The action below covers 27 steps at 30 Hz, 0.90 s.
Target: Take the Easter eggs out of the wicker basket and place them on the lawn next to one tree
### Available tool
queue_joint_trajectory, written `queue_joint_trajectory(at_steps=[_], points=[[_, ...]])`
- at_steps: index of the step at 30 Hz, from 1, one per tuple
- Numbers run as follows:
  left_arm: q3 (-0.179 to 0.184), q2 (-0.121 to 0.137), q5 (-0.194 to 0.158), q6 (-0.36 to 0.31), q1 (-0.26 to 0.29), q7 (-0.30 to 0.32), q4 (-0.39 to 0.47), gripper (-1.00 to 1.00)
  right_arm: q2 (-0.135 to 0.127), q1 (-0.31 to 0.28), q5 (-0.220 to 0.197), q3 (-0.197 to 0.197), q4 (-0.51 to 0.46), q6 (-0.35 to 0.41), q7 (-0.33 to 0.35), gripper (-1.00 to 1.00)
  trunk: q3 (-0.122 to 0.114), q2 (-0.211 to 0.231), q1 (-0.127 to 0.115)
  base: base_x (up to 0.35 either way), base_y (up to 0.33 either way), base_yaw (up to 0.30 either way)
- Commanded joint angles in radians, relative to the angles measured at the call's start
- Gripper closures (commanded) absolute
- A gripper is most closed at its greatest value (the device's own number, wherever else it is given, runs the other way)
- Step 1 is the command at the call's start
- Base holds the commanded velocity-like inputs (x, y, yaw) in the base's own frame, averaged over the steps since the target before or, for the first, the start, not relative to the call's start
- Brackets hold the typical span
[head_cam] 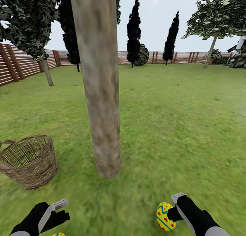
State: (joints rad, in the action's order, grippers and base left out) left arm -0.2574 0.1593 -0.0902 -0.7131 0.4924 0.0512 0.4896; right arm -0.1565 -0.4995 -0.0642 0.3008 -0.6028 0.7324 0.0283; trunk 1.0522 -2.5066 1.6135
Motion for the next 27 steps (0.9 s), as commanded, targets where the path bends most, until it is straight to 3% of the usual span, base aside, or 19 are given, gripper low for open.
queue_joint_trajectory(at_steps=[1, 27], points=[[-0.003, 0.0, -0.006, -0.006, 0.0, -0.001, 0.001, -1.0, -0.002, -0.001, -0.006, 0.006, -0.002, 0.004, -0.001, -1.0, -0.003, 0.0, -0.001, 0.0, 0.0, 0.0], [-0.003, -0.001, -0.006, -0.005, 0.001, -0.001, 0.001, -1.0, -0.002, 0.0, -0.006, 0.008, 0.0, 0.003, -0.001, -1.0, -0.104, 0.006, -0.012, 0.0, 0.0, 0.0]])
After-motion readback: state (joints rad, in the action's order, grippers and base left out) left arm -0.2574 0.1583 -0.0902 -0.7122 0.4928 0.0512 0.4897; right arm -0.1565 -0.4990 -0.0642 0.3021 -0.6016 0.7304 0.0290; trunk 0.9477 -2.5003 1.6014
